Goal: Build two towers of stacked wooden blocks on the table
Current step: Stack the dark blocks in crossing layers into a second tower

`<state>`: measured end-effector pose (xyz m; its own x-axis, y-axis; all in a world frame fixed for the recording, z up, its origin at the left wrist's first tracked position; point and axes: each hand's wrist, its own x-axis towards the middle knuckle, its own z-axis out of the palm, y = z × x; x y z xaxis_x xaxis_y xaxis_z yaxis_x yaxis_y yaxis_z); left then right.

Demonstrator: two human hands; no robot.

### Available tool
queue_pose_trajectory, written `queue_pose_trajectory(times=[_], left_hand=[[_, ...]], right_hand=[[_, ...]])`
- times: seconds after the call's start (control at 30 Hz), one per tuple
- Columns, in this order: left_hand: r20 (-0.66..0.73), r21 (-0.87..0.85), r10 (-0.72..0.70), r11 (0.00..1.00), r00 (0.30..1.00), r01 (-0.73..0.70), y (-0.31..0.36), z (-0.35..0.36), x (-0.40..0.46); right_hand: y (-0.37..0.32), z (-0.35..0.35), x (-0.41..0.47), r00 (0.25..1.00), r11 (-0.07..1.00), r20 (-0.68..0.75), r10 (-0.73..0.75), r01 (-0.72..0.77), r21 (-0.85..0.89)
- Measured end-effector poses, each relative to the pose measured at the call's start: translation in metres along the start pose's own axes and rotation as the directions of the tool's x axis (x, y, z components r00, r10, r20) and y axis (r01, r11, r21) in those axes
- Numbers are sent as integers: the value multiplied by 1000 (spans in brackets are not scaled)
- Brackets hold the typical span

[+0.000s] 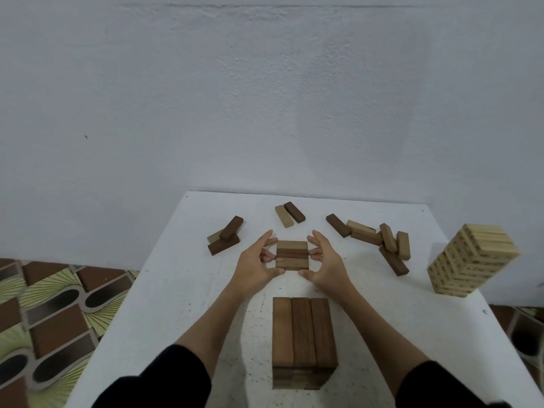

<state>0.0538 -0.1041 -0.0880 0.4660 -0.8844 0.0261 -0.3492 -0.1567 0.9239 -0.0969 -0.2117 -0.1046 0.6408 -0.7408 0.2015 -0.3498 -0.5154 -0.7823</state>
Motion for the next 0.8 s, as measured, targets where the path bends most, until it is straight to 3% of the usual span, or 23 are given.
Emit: queue_pose_trajectory(times=[0.43,0.6,0.8], left_hand=[[137,94,-67,994,988,54,7,-6,10],[161,92,-69,994,984,54,22,-16,12],[131,-54,44,998,990,-37,70,-46,-2]], right_hand=[[-12,-12,9,971,985,184,151,-163,50],[-32,-29,12,952,977,265,150,-184,104],[-77,-68,5,975,966,217,36,-90,243]])
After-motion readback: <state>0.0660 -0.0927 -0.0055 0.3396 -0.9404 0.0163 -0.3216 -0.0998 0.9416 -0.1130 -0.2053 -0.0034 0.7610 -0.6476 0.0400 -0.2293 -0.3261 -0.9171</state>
